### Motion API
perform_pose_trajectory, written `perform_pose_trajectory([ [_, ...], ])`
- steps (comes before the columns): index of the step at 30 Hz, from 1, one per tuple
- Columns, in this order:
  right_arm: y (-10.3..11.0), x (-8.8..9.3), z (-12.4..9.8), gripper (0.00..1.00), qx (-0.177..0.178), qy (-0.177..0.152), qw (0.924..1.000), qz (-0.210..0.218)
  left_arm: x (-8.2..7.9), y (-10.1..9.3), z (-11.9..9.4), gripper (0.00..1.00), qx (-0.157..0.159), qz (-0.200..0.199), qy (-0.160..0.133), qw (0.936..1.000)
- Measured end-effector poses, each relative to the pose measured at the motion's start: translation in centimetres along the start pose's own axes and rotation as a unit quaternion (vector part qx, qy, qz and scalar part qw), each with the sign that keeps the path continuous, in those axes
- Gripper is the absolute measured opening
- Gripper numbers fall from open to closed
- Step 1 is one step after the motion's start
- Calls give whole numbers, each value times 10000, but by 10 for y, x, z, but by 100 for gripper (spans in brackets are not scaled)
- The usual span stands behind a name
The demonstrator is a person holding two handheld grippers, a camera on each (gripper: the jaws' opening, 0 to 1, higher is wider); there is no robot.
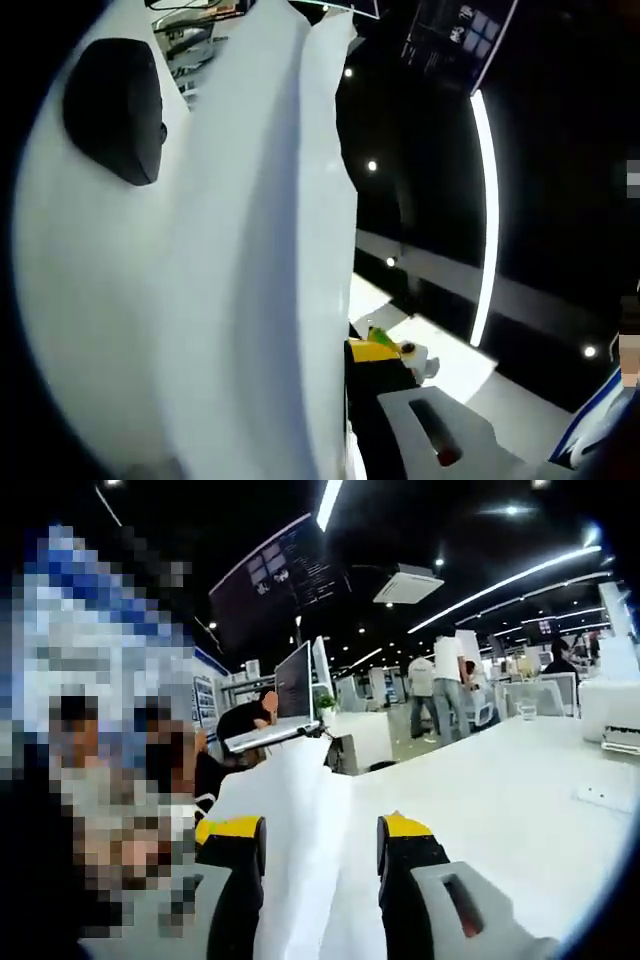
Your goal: Organize the stack of printing papers by aligning and flattening the scattered papers on the table
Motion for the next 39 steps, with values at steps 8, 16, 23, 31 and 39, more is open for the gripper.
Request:
perform_pose_trajectory([
  [8, -14, -7, -45, 41, 623, -444, 9970, -88, 1, -1, 0, 6, -4, 17, 13, 10000],
  [16, -3, -15, -87, 47, 896, -552, 9936, -410, 3, -1, 1, 6, -37, 7, 113, 9999],
  [23, 8, -21, -104, 54, 985, -754, 9915, -397, 3, -1, 1, 6, -49, 8, 124, 9999],
  [31, 12, -15, -129, 78, 1535, -834, 9819, -731, 2, -1, 1, 6, -58, 6, 113, 9999],
  [39, 0, -1, -166, 90, 2329, -849, 9677, -461, 1, -1, 0, 6, -51, -59, 94, 9999],
])
Point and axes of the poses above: the point that each gripper's makers call its tool centre point, and the gripper's own axes: z roughly forward along the fingers, y roughly to its left, x roughly out of its underside, the point moved 4 cm from there along -z, roughly backward along the fingers, and after that the axes turned 1 degree about y, right-handed, at the moved point
